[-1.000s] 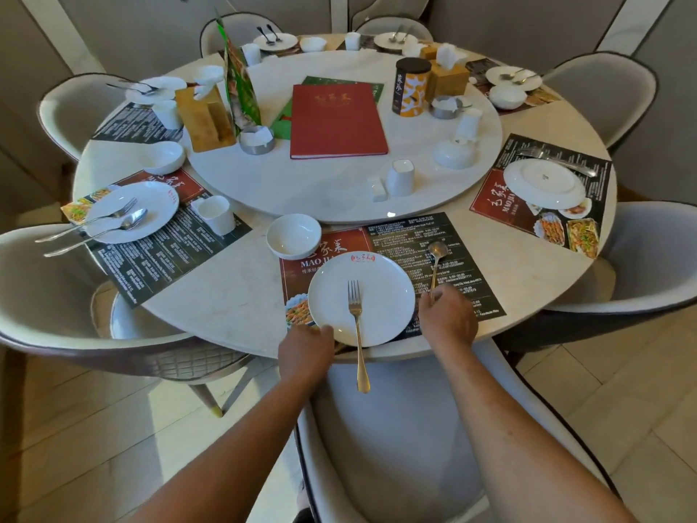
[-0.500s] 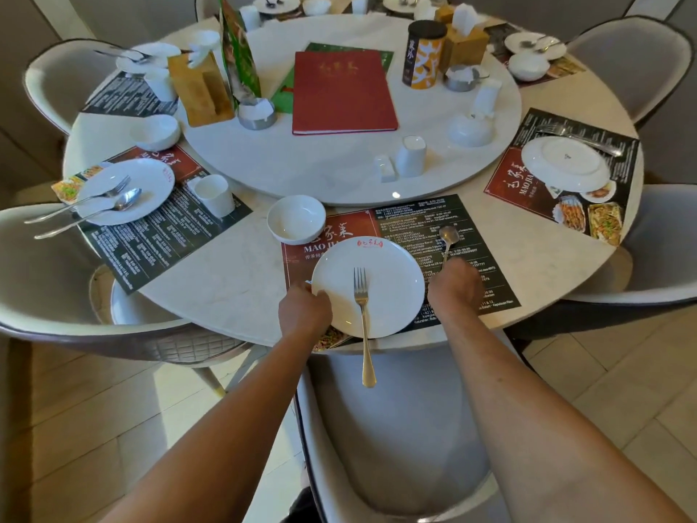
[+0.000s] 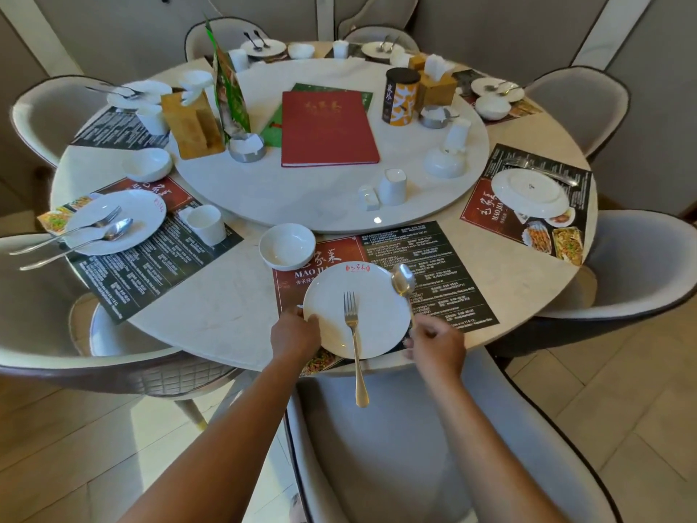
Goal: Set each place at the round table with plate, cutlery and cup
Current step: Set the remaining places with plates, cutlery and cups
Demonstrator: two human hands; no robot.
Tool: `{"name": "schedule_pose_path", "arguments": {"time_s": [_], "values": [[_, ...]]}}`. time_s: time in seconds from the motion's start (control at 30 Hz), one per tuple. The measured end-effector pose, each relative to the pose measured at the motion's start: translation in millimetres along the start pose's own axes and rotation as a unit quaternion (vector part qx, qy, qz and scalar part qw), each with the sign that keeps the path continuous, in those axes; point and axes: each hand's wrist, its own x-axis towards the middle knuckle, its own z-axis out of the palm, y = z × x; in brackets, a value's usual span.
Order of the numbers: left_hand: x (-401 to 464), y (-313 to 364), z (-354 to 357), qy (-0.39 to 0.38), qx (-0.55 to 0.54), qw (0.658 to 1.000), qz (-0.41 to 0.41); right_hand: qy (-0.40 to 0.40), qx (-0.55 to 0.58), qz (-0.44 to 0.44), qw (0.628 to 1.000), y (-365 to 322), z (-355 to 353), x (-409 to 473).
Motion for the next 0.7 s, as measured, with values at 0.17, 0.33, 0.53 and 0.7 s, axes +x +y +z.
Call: {"name": "schedule_pose_path", "arguments": {"time_s": [0.17,0.33,0.53,0.7], "values": [[-0.8,0.4,-0.4,0.001,-0.002,1.0,0.004,-0.037,0.007,0.011,0.999,16.9,14.5,-28.7],[-1.5,0.1,-1.4,0.0,-0.012,1.0,0.004,-0.036,-0.011,0.005,0.999,19.8,23.4,-43.5],[-7.5,1.6,-1.0,0.016,-0.029,0.999,0.0,-0.062,-0.082,-0.026,0.994,28.1,23.9,-46.4],[-21.5,4.8,1.2,0.036,-0.039,0.999,-0.009,-0.091,-0.128,-0.056,0.986,27.4,18.3,-43.3]]}}
